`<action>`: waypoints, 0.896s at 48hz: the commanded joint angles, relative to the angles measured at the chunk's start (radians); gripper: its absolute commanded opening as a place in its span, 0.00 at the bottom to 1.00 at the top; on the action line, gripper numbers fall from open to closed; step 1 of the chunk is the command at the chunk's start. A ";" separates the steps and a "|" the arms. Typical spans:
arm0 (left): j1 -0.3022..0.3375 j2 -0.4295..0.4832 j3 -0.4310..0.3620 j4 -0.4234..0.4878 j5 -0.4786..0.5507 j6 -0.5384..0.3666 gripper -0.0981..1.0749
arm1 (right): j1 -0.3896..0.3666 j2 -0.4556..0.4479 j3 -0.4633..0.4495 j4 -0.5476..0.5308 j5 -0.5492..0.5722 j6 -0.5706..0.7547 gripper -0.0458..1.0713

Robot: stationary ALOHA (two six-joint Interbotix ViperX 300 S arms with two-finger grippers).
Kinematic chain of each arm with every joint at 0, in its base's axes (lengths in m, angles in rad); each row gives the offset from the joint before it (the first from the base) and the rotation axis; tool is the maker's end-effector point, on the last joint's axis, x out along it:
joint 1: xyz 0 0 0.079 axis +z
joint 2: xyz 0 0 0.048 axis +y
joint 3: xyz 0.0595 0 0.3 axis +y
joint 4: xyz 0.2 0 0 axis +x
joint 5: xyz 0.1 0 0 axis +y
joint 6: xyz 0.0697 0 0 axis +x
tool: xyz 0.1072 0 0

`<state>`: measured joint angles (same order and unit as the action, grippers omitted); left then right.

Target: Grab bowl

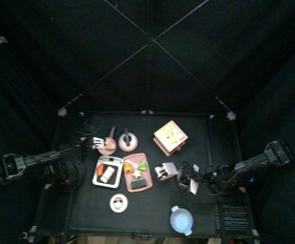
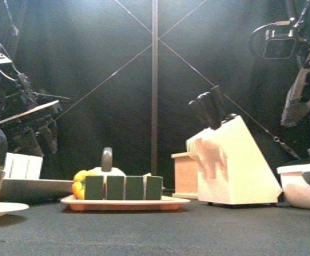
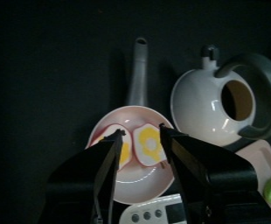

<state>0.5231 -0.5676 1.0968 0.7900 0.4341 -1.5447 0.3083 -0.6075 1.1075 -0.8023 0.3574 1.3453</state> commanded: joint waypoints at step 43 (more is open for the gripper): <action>-0.640 -0.002 -0.063 0.454 -0.468 0.008 0.75 | 0.190 0.066 -0.094 0.388 -0.043 -0.002 0.44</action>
<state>-0.0583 -0.5676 1.0523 1.2226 -0.0322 -1.5386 0.4847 -0.5492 1.0462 -0.4725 0.3114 1.3499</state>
